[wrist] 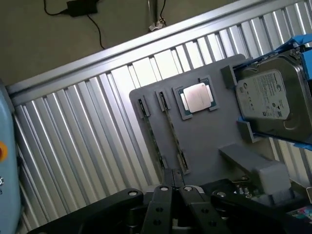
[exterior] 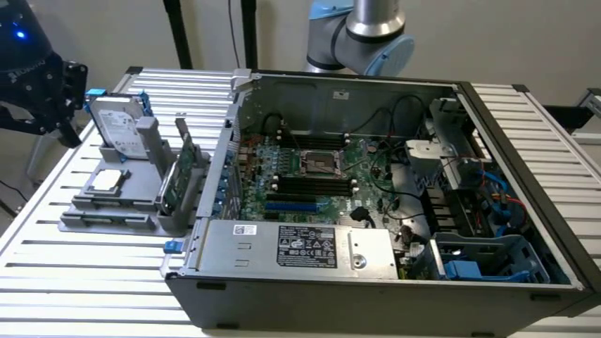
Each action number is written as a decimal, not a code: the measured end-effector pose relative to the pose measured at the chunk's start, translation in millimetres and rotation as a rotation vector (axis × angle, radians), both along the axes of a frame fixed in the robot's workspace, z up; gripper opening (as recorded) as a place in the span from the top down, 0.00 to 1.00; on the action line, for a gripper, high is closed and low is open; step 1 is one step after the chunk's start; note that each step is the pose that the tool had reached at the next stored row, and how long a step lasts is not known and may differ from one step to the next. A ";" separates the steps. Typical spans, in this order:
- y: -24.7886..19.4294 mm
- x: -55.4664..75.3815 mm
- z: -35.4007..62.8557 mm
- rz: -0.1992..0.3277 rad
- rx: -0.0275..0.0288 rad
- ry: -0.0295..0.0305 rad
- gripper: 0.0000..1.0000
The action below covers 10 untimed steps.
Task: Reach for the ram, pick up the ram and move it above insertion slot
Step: 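Pick up the ram and move it above insertion slot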
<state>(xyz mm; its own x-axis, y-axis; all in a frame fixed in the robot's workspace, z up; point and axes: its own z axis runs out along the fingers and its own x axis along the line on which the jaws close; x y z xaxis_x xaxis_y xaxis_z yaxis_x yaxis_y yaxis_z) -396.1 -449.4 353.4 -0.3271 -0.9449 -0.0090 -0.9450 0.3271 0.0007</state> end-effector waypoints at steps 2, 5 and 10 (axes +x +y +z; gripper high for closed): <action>0.0 0.0 -0.8 0.036 -0.0013 -0.0027 0.89; 0.0 0.0 -2.0 0.090 -0.0030 -0.0036 0.89; 0.0 0.0 -4.5 0.181 -0.0043 -0.0038 0.89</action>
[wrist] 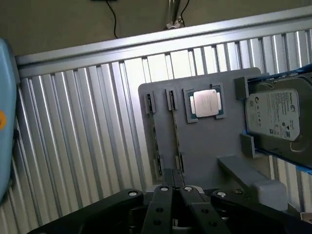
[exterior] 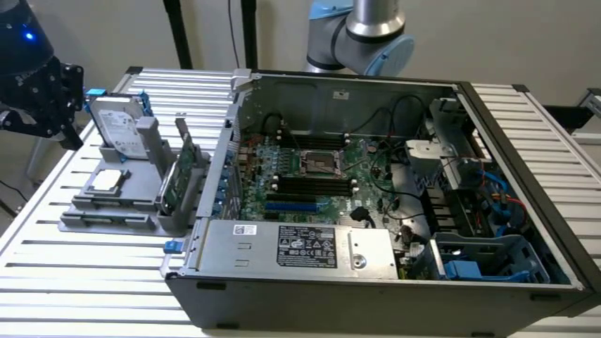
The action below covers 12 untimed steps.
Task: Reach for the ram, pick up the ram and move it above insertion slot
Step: 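Pick up the ram and move it above insertion slot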
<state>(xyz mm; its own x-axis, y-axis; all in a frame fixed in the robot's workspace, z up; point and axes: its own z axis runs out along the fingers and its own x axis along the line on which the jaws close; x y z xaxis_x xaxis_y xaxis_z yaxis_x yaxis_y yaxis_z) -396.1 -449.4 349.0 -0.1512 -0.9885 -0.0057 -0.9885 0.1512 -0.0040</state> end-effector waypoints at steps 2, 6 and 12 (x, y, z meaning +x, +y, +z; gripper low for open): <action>0.0 0.0 -1.0 0.036 -0.0003 0.0000 0.89; 0.0 0.0 -3.0 0.109 -0.0010 0.0001 0.89; -0.2 -0.1 -3.8 0.165 -0.0018 0.0001 0.89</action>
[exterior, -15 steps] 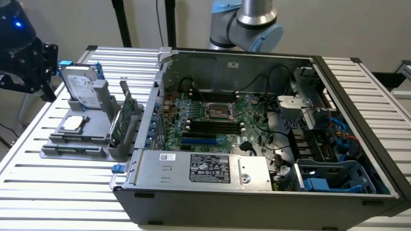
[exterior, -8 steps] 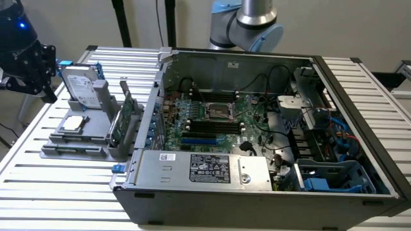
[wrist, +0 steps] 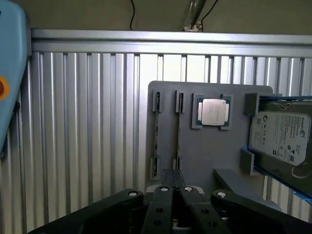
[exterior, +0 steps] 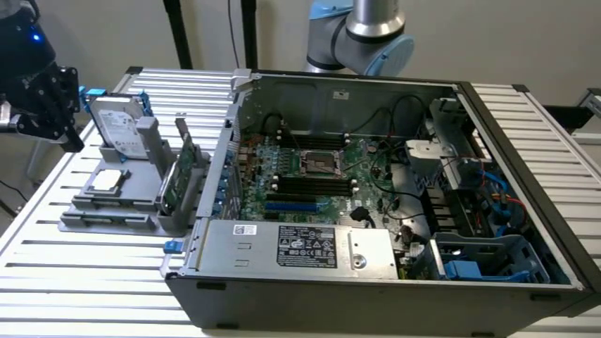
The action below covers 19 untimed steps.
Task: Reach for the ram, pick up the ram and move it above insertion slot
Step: 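Pick up the ram and move it above insertion slot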
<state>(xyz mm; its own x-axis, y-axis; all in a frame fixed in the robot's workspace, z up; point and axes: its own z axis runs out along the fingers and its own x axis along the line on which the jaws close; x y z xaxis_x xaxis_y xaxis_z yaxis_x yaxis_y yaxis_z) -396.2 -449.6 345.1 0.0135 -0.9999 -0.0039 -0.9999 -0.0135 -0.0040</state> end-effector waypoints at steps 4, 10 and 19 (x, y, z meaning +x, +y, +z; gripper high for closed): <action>-1.2 0.0 -0.6 0.001 -0.0004 -0.0003 0.76; -6.3 0.0 -8.7 0.008 -0.0014 0.0001 0.58; -18.7 0.0 -25.3 0.030 -0.0007 0.0000 0.52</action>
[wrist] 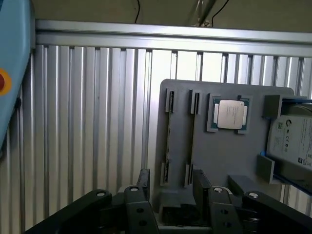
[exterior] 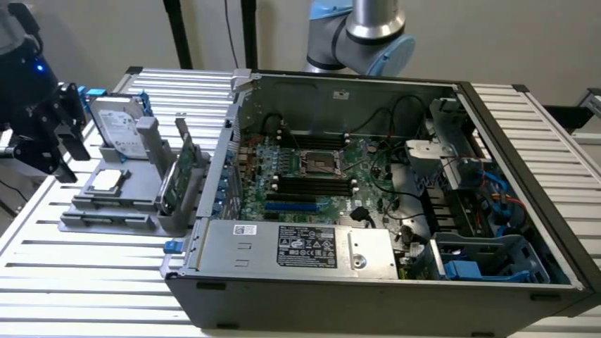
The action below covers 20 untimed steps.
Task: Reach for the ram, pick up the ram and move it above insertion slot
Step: 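Pick up the ram and move it above insertion slot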
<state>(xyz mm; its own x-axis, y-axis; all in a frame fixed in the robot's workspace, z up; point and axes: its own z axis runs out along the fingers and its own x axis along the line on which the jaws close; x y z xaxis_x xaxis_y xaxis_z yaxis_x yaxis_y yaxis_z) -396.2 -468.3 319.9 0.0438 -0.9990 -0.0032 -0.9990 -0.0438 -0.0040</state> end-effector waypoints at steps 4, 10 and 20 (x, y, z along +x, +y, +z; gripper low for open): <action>-1.1 0.0 -7.2 0.015 0.0000 0.0000 0.52; -1.3 -0.1 -18.1 0.018 0.0000 0.0000 0.52; -1.3 -2.0 -36.3 0.016 0.0000 -0.0001 0.52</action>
<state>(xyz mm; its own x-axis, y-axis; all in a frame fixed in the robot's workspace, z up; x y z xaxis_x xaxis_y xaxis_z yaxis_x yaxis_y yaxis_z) -398.2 -469.6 283.5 0.0598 -0.9982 -0.0032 -0.9982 -0.0598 -0.0041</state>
